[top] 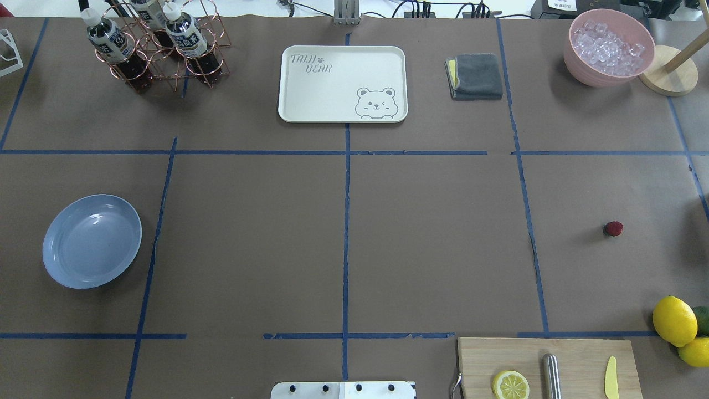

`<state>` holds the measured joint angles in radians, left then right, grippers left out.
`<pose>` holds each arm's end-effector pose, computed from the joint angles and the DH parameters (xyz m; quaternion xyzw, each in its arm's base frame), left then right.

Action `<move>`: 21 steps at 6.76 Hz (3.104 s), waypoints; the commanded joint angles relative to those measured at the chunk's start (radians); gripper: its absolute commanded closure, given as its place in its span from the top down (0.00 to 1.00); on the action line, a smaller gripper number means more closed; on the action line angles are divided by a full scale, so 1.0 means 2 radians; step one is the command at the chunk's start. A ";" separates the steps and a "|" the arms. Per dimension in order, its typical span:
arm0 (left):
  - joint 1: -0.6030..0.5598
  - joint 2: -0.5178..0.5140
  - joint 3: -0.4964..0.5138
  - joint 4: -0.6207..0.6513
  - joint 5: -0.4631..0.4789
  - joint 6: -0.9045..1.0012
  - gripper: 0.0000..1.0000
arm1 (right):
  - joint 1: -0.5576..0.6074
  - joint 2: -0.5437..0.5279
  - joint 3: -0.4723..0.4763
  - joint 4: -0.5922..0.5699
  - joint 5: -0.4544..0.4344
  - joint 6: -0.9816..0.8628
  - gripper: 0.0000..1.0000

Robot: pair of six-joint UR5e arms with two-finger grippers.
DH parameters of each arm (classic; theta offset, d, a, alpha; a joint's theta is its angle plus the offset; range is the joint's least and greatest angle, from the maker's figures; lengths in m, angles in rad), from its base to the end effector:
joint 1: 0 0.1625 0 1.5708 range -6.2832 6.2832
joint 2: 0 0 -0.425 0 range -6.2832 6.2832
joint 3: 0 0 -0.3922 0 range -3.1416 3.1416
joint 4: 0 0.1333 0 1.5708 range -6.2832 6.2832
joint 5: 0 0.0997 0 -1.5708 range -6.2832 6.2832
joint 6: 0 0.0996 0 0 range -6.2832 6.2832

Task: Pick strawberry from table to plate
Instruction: 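Move the left gripper toward the rim of the light blue plate, then close the left gripper on the light blue plate's rim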

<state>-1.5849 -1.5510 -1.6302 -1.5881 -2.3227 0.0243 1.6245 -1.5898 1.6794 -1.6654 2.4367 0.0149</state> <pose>-0.0721 -0.4862 0.6388 0.0335 0.3664 0.0152 0.9297 0.0832 -0.4781 0.6174 0.0059 -0.4195 0.0322 0.9072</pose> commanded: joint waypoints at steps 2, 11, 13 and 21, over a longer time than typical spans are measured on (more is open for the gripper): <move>0.008 -0.001 -0.002 -0.004 -0.008 -0.006 1.00 | -0.001 0.001 0.002 0.003 0.000 0.003 1.00; 0.310 0.094 0.003 -0.458 0.054 -0.502 0.98 | -0.001 0.000 0.030 0.011 0.003 0.006 1.00; 0.334 0.094 0.006 -0.460 0.076 -0.508 0.92 | -0.001 0.000 0.032 0.011 0.003 0.006 1.00; 0.358 0.091 0.009 -0.462 0.075 -0.504 0.00 | 0.000 0.000 0.035 0.011 0.003 0.007 1.00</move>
<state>-0.8707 -1.3699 -1.6111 -2.5105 -2.1709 -0.9869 1.6245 -1.5897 1.7489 -1.6444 2.4438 0.0291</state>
